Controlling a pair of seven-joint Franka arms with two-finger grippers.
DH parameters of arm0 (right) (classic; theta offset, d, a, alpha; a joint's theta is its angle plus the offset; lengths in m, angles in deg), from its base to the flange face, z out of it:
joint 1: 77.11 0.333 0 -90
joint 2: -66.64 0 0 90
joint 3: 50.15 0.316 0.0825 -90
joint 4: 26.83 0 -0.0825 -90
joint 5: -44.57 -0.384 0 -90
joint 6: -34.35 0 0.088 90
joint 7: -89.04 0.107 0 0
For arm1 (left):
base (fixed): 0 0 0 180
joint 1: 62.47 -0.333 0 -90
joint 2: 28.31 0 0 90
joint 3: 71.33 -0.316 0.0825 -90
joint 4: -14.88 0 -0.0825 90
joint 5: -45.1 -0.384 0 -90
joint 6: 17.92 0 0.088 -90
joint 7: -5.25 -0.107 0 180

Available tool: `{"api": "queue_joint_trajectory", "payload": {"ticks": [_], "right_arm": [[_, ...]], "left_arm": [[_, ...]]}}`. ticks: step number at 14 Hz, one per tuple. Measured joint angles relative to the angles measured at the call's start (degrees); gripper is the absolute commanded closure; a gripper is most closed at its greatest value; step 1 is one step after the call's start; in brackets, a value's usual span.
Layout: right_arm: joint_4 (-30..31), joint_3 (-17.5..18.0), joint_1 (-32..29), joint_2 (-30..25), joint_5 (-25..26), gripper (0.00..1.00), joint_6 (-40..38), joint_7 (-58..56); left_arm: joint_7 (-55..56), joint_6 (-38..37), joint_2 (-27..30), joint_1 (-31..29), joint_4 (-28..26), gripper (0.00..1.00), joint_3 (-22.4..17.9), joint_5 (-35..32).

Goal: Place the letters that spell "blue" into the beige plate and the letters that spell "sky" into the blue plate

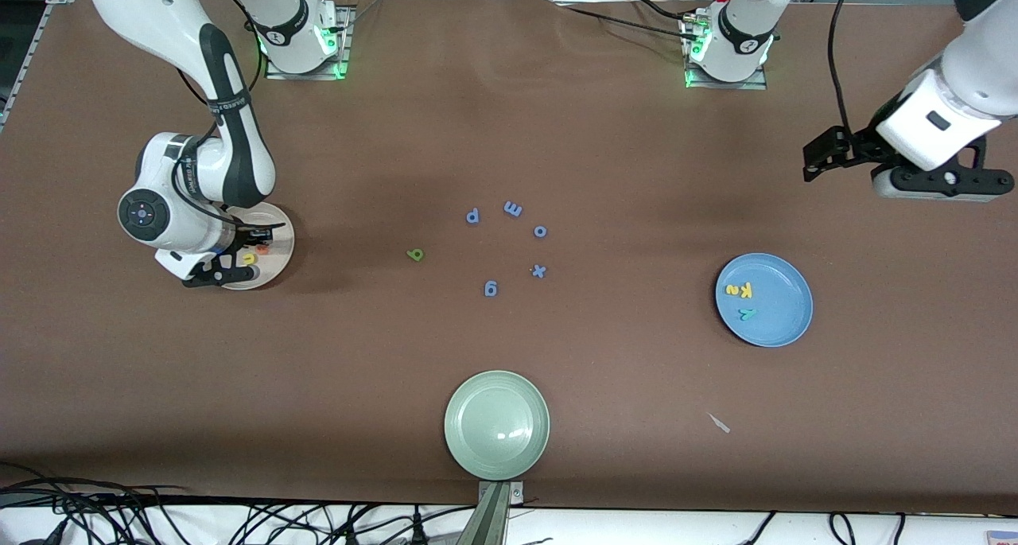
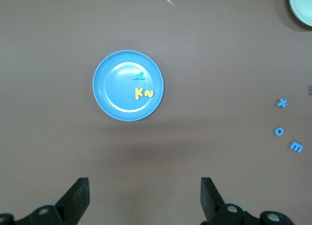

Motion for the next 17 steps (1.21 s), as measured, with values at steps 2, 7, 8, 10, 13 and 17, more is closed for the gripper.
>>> {"api": "queue_joint_trajectory", "payload": {"ticks": [2, 7, 8, 10, 13, 17], "right_arm": [[-0.38, 0.61, 0.35, -0.27, -3.64, 0.0, -0.03, 0.14], [-4.88, 5.48, 3.66, -0.42, -4.97, 0.0, 0.07, 12.58], [-6.15, 6.13, 5.12, -0.07, -4.97, 0.0, 0.07, 16.62], [-8.84, 6.95, 8.57, 1.13, -4.98, 0.0, 0.09, 25.29], [-11.39, 8.36, 12.88, 3.59, -6.59, 0.0, 3.14, 35.91], [-11.56, 9.15, 18.26, 8.21, -7.0, 0.0, 10.72, 48.15]], "left_arm": [[0.05, -0.02, 0.22, 0.03, -0.08, 0.0, -0.25, 0.06], [0.38, -0.11, 0.22, 0.08, -0.12, 0.0, -0.28, -0.73], [0.38, -0.11, 0.23, 0.06, -0.12, 0.0, -0.34, -1.1], [0.35, -0.1, 0.23, -0.04, -0.09, 0.0, -0.53, -1.35], [0.12, -0.08, 0.3, -0.05, 0.1, 0.0, -0.54, -1.37], [0.06, -0.96, 0.21, -0.46, 0.09, 0.0, -0.62, -1.41]]}}
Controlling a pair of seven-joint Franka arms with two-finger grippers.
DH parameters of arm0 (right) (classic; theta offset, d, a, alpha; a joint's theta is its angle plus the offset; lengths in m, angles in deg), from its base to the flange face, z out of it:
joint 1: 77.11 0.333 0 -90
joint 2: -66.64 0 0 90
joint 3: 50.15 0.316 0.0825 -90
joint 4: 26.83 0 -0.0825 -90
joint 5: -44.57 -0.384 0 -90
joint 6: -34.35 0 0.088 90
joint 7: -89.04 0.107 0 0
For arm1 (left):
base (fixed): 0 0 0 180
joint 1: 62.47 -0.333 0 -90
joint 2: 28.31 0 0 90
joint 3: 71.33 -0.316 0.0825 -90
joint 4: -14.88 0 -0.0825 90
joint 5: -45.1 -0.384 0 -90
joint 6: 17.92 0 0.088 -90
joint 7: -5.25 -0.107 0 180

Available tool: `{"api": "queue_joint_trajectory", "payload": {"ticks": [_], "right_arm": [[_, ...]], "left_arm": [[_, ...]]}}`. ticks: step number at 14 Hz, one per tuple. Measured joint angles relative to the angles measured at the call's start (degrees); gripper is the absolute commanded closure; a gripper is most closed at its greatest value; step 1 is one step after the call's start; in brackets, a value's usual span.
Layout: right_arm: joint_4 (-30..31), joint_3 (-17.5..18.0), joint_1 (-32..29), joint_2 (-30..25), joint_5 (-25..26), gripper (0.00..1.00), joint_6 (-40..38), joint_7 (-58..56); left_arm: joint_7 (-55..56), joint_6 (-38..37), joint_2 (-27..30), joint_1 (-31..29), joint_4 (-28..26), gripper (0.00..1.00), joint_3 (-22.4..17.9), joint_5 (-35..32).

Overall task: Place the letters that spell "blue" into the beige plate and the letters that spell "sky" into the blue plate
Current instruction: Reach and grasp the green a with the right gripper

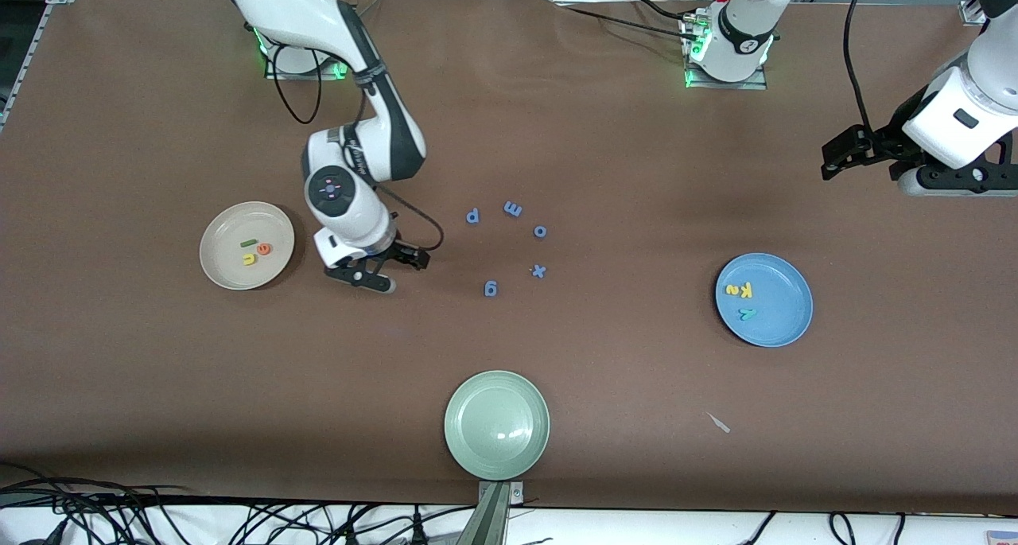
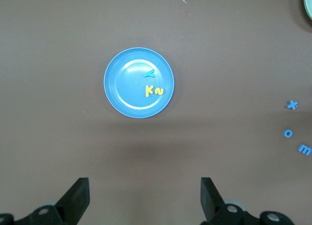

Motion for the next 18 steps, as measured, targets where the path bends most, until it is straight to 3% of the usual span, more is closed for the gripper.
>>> {"api": "queue_joint_trajectory", "payload": {"ticks": [6, 7, 8, 10, 12, 18], "right_arm": [[0.67, 0.6, 0.9, 2.49, -1.64, 0.02, 1.07, 2.13], [0.99, 0.65, 0.9, 2.53, -1.71, 0.15, 1.38, 2.14], [1.36, 0.69, 0.9, 2.53, -1.74, 0.17, 1.79, 2.14], [1.9, 0.72, 0.9, 2.53, -1.75, 0.38, 2.35, 2.14], [1.86, 0.72, 0.9, 2.24, -1.8, 0.5, 2.58, 2.14], [1.89, 0.58, 0.89, 1.95, -2.77, 0.63, 3.25, 2.14]], "left_arm": [[-0.29, -0.29, -0.84, 0.56, -0.13, 0.0, 0.46, 0.0], [-0.29, -0.26, -1.07, 0.65, -0.13, 0.0, 0.61, 0.0], [-0.29, -0.17, -1.42, 0.74, -0.12, 0.0, 0.66, 0.0], [-0.29, 1.58, -2.62, 0.76, -0.12, 0.0, 0.63, 0.0], [-0.29, 4.79, -4.32, 0.75, -0.11, 0.0, 0.53, 0.0], [-0.33, 13.97, -12.45, 0.79, 3.83, 0.0, 0.59, -0.76]]}}
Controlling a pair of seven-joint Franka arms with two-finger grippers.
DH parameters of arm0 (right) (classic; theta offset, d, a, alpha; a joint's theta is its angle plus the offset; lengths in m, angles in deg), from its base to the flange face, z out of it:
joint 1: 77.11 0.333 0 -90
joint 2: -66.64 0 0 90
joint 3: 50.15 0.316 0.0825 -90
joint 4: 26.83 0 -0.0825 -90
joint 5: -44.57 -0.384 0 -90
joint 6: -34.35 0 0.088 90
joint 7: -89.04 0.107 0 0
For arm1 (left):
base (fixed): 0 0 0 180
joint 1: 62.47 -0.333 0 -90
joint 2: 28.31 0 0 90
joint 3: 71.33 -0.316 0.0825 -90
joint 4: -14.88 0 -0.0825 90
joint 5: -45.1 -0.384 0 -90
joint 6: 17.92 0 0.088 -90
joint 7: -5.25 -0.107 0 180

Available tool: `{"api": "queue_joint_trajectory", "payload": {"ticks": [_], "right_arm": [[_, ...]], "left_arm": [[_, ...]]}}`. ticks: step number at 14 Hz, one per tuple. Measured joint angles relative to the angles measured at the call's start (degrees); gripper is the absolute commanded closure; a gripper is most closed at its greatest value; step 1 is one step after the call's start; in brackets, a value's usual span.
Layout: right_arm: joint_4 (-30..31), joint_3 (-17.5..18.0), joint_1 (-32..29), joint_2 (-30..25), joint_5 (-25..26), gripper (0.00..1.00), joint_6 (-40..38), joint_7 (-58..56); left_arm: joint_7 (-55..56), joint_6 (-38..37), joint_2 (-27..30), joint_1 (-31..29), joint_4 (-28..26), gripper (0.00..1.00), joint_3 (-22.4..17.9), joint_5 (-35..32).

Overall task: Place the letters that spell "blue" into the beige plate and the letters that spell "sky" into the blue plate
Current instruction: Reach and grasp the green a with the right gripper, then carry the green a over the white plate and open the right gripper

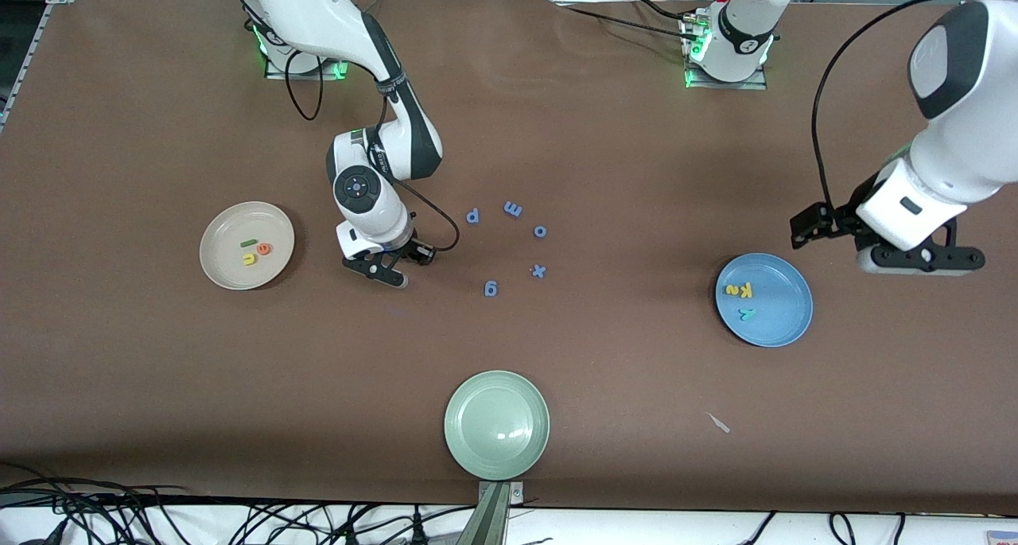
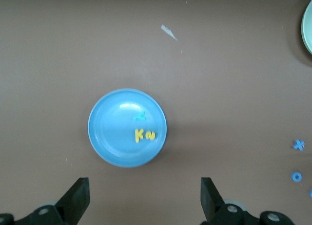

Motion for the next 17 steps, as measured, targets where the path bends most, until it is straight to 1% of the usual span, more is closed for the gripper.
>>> {"api": "queue_joint_trajectory", "payload": {"ticks": [2, 4, 7, 10, 12, 14, 17], "right_arm": [[0.01, 0.0, 0.0, -0.03, -0.1, 0.69, 0.08, 0.0], [-0.02, 0.0, 0.0, -0.03, -0.13, 0.72, 0.09, -0.01], [-0.98, -0.02, -0.04, 0.04, -0.2, 0.76, -0.55, -0.07], [-3.45, -1.4, -0.44, -0.18, -0.25, 0.76, -5.69, -3.8], [-4.13, -4.44, -0.63, -1.12, -0.39, 0.76, -10.0, -10.06], [-4.13, -8.75, -0.9, -2.5, -0.53, 0.75, -15.01, -19.04], [-4.11, -15.68, -1.47, -3.6, -0.58, 0.75, -21.82, -31.15]], "left_arm": [[-0.02, 0.3, -3.76, 0.2, 4.15, 0.0, 0.02, -1.67], [-0.02, 0.3, -6.33, 0.6, 6.86, 0.0, 0.03, -2.86], [-0.02, 0.63, -7.43, 0.75, 8.09, 0.0, -0.01, -4.61], [-0.02, 3.38, -7.41, 0.4, 8.69, 0.0, -0.15, -4.88], [-0.05, 3.79, -7.11, 0.2, 8.85, 0.0, -0.25, -4.88], [-0.14, 3.73, -5.7, 0.24, 8.32, 0.0, 0.37, -4.88], [-0.13, 3.29, -0.59, 0.4, 3.67, 0.0, 1.94, -4.88]]}}
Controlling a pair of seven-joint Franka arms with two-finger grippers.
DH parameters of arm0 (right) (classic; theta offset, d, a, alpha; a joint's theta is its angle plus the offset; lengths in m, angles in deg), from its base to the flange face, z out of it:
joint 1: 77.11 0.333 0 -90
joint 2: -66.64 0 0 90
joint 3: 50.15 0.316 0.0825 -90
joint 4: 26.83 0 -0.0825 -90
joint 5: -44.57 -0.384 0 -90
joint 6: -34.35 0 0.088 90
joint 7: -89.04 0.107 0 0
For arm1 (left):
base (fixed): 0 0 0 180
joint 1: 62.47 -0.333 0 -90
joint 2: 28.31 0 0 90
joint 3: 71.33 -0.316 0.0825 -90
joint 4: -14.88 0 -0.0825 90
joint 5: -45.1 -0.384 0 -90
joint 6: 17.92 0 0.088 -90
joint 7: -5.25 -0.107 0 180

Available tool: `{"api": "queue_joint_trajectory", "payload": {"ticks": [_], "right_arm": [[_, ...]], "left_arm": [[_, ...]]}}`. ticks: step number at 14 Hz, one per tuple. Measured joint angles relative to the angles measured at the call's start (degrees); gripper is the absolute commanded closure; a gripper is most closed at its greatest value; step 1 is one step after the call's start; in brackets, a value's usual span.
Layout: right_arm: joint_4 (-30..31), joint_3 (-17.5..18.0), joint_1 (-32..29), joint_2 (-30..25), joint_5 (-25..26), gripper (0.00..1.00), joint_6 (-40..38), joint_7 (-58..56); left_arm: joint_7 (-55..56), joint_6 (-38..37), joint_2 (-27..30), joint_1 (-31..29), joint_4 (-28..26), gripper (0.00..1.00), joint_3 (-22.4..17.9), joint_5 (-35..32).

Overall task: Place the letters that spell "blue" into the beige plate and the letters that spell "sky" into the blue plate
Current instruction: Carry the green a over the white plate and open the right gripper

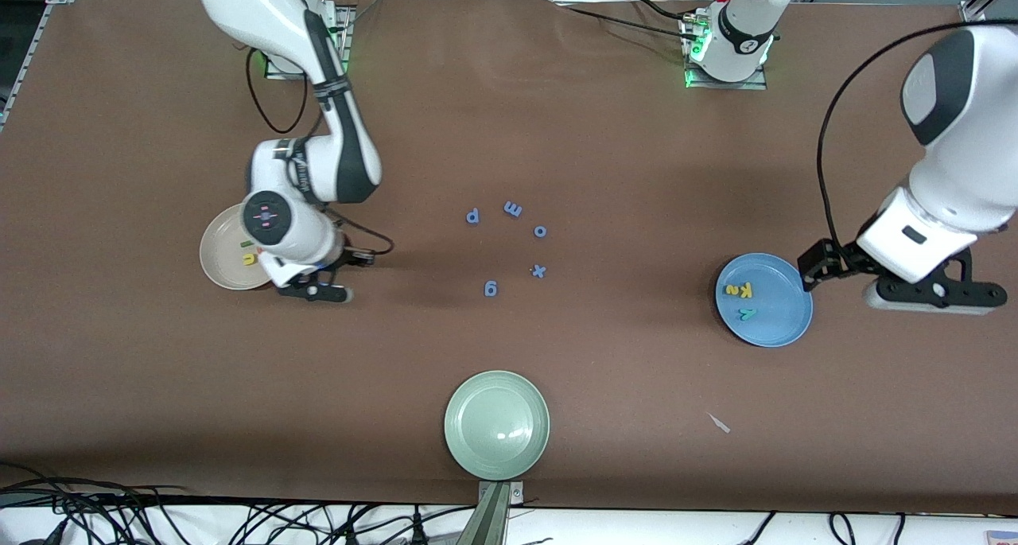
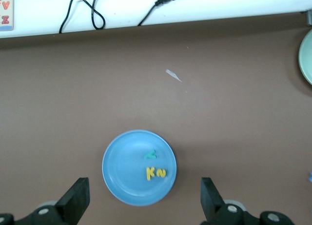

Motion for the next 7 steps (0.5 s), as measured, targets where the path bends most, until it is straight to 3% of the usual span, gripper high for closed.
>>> {"api": "queue_joint_trajectory", "payload": {"ticks": [3, 5, 6, 7], "right_arm": [[0.34, -5.5, -0.6, -0.08, -0.02, 0.75, -5.01, -9.94], [0.61, -7.07, -2.46, 0.02, -0.01, 0.74, -6.82, -14.71], [0.76, -7.29, -4.21, 0.19, -0.01, 0.49, -7.48, -17.24], [0.89, -7.36, -6.31, 0.57, -0.01, 0.0, -7.77, -19.66]], "left_arm": [[-0.63, -0.3, 6.73, -0.97, -7.11, 0.0, 0.03, 2.76], [-3.17, -0.53, 10.32, -2.64, -10.5, 0.0, -0.09, 3.99], [-3.69, -1.1, 11.53, -3.0, -11.35, 0.0, -0.07, 4.07], [-3.99, -2.14, 12.3, -3.02, -11.8, 0.0, 0.04, 4.07]]}}
